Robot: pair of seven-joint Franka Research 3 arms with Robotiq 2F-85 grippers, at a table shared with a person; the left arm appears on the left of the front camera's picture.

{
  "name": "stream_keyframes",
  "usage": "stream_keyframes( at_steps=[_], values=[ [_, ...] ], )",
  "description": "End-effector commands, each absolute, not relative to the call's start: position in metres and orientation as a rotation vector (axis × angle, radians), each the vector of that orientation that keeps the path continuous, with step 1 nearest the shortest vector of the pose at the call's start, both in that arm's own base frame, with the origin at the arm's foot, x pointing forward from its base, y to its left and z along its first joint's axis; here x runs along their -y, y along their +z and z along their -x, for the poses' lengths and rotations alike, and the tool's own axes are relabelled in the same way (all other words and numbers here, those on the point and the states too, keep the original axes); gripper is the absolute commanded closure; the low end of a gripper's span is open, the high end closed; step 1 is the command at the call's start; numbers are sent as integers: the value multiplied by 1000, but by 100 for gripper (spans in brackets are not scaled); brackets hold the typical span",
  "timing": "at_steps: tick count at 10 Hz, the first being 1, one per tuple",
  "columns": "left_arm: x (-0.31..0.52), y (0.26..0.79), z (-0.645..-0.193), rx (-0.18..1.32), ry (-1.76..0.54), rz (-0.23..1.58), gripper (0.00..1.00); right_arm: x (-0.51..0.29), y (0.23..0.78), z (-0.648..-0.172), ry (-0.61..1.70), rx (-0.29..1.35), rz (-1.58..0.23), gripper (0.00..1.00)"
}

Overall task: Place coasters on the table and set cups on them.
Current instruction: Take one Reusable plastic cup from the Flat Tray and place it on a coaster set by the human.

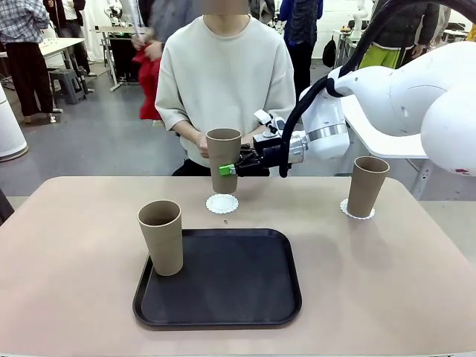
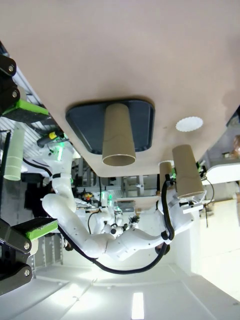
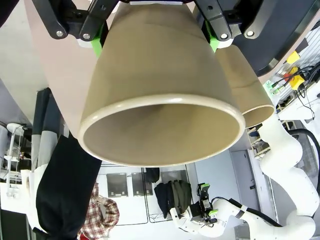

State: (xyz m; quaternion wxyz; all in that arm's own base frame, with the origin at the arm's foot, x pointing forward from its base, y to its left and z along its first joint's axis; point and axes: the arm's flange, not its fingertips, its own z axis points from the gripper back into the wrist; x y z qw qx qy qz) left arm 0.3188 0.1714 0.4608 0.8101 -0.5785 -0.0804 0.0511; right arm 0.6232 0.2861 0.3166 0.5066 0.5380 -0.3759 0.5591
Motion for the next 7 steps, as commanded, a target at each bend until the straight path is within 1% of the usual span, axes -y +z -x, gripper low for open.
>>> stream_keyframes(
  at_steps=[1,4,7],
  values=[
    [-172,463,-318,183,103,1248,0,-284,310,-626,1357,919,-1289,16],
    [-172,463,-318,183,103,1248,0,-288,294,-630,1392,971,-1310,16],
    [-172,463,-318,183,103,1248,0,-295,281,-636,1397,952,-1342,16]
  ],
)
